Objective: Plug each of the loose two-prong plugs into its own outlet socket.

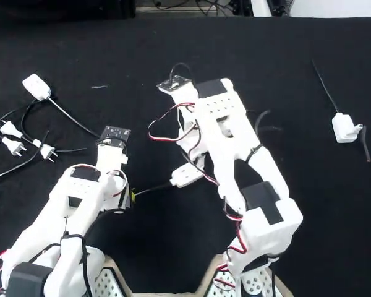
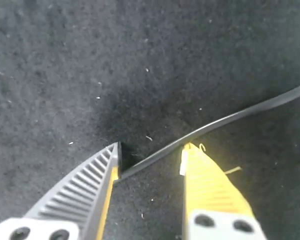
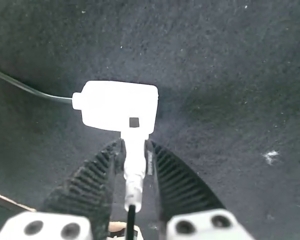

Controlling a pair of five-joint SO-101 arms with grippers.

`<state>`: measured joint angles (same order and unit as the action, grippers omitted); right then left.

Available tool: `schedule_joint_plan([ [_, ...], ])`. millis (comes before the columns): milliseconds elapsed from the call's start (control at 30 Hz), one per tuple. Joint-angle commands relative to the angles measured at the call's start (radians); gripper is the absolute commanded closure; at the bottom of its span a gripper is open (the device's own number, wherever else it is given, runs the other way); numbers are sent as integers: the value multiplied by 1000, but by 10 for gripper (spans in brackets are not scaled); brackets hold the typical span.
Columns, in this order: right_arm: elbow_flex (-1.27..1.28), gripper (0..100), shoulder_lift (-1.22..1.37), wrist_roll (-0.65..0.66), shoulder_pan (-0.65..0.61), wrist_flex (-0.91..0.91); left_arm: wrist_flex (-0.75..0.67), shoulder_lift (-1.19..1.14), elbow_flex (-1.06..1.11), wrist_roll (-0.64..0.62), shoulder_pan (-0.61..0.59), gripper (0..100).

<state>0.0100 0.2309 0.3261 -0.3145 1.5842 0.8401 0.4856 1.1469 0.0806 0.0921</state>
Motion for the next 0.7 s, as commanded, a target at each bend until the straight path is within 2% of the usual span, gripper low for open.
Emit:
schedule_joint_plan([
  [0, -38, 988, 15, -9, -15, -15, -41, -5, -1, -17, -2, 798],
  [667, -35, 988, 45, -8, -15, -57, -40, -5, 1, -17, -4, 798],
])
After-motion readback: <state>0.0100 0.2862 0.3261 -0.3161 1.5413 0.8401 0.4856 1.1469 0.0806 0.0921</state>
